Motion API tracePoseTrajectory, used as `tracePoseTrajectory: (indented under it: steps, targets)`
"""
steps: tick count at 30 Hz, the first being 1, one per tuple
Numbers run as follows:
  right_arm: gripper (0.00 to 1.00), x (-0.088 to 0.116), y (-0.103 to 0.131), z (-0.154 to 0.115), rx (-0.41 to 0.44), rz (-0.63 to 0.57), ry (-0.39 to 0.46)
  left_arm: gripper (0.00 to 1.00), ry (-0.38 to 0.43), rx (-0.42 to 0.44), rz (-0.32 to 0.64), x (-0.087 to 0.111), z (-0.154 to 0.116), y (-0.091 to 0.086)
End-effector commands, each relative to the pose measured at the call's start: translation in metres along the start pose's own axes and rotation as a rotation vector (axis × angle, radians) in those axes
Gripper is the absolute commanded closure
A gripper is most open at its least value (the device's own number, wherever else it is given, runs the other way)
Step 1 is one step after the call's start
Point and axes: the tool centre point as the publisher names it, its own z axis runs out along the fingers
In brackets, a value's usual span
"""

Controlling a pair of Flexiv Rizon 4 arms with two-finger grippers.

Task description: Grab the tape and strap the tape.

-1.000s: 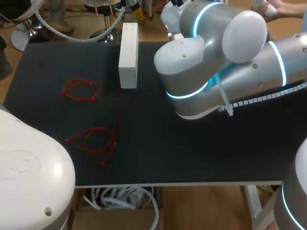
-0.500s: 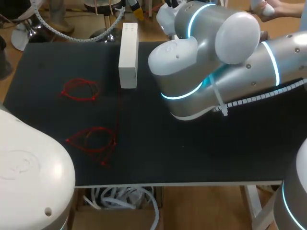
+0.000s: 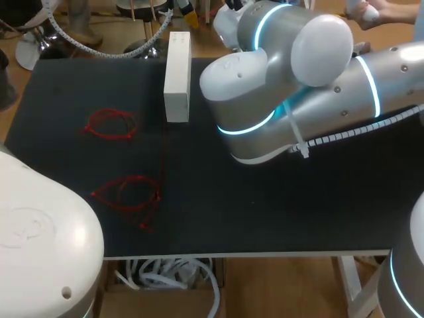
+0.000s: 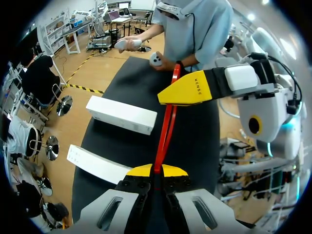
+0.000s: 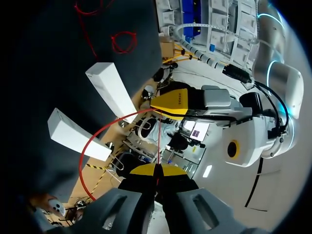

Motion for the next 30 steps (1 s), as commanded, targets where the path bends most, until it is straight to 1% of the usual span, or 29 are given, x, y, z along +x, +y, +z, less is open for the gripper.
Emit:
tracePoseTrajectory:
  steps: [1, 9, 22, 30]
  targets:
    - [1.00, -0.004, 0.001, -0.002, -0.003, -0.007, 0.019, 1.00, 0.001, -0.004, -0.001, 0.000, 0.000, -0.001]
    - [1.00, -0.001, 0.004, -0.003, -0.007, -0.021, 0.035, 1.00, 0.001, -0.004, -0.001, 0.000, 0.000, -0.001]
    - [1.00, -0.002, 0.013, 0.004, 0.020, -0.018, 0.050, 1.00, 0.001, -0.004, -0.001, 0.000, 0.000, -0.001]
    - [1.00, -0.001, 0.017, 0.007, 0.033, -0.039, 0.060, 1.00, 0.001, -0.004, -0.001, 0.000, 0.000, -0.001]
